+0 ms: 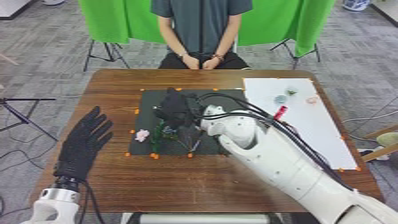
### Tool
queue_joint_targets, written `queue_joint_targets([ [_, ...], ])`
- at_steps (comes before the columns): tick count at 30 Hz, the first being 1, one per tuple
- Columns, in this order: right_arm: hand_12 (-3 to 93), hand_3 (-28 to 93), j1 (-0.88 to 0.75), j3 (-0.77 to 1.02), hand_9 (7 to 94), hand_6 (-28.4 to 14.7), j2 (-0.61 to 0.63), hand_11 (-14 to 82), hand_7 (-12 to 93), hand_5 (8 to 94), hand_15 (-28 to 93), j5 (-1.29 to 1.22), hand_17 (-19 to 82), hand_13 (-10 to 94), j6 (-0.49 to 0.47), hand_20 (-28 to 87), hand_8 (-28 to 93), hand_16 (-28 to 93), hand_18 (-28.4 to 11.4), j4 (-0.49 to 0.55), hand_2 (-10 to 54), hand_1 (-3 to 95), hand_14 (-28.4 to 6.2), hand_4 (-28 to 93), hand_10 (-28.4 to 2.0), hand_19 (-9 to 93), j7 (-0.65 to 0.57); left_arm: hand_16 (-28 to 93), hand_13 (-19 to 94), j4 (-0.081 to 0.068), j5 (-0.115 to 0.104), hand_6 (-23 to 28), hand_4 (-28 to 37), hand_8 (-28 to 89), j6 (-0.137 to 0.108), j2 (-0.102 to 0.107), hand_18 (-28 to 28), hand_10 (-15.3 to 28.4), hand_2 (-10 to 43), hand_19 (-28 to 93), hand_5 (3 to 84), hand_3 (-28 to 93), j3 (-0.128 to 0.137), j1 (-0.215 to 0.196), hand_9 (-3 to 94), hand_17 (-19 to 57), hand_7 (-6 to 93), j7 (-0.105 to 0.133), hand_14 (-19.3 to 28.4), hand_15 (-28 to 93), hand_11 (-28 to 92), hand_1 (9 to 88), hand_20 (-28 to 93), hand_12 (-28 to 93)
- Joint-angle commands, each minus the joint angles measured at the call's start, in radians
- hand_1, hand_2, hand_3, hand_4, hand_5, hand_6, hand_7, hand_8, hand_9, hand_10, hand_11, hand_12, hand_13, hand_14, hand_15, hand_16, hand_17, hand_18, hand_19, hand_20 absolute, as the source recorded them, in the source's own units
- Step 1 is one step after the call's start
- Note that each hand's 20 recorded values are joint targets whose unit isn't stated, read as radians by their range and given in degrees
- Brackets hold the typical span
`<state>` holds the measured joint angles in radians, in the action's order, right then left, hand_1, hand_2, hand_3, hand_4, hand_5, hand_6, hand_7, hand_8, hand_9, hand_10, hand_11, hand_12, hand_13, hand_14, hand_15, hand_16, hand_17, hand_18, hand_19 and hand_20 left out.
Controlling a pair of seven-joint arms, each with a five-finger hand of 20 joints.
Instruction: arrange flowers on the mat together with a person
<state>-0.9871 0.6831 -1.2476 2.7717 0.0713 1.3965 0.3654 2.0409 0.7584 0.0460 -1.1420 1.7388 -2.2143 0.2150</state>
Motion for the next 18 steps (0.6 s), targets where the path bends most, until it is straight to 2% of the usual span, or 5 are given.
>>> queue_joint_targets([
  [1,30.2,77,-0.108,0.155,68.6,3.1,0.129,27.6,44,59.6,76,-0.256,29,63,-0.104,53,-7,25,-17.7,0.284,-9.1,40.7,-6.0,-28,-7.3,84,-0.137,6,17,0.009,0.005,1.8,-27.3,-11,0.011,-0.031,19.3,9.6,-1.1,37,25.2,69,0.004,-0.02,18.6,-13.0,18.6,-0.008,11.0,15,18,27.0,11,16],
  [6,23.7,86,-0.321,0.452,59.6,1.0,0.281,31.3,34,55.3,69,-0.682,23,56,-0.248,48,-14,22,-18.1,0.524,-1.7,33.2,-8.0,-27,-9.9,75,-0.275,6,17,0.018,0.004,2.0,-27.2,-10,0.004,-0.04,19.3,9.7,-1.0,37,25.4,69,0.001,-0.032,18.5,-13.0,18.2,0.007,11.3,15,18,27.1,11,16],
  [11,22.6,88,-0.675,0.893,45.5,-1.7,0.375,26.1,29,44.5,52,-1.477,15,42,-0.383,38,-16,17,-19.3,0.651,-3.3,30.8,-9.7,-25,-11.3,59,-0.408,6,17,0.027,0.004,2.1,-27.0,-10,-0.005,-0.057,19.4,9.8,-0.9,37,25.5,68,0.005,-0.043,18.6,-13.0,18.0,0.032,11.5,15,18,27.0,11,16],
  [15,22.9,87,-0.98,1.139,37.0,-3.8,0.352,13.4,17,36.7,29,-1.838,11,34,-0.284,31,-10,23,-21.1,0.717,-6.7,24.0,-12.0,-23,-13.1,51,-0.42,6,17,0.027,0.004,2.0,-26.9,-10,-0.015,-0.088,19.4,9.8,-0.9,37,25.5,68,0.013,-0.05,18.6,-13.0,17.9,0.043,11.5,14,18,27.1,11,16],
  [18,22.5,86,-1.104,1.21,33.4,-4.5,0.288,6.8,11,30.9,19,-1.854,10,32,-0.211,28,-8,26,-21.3,0.766,-6.8,21.4,-13.2,-23,-13.6,45,-0.408,6,17,0.027,0.005,2.0,-26.8,-10,-0.006,-0.097,19.4,9.9,-1.0,37,25.5,68,0.021,-0.054,18.7,-13.0,17.7,0.036,11.5,14,18,27.0,11,16],
])
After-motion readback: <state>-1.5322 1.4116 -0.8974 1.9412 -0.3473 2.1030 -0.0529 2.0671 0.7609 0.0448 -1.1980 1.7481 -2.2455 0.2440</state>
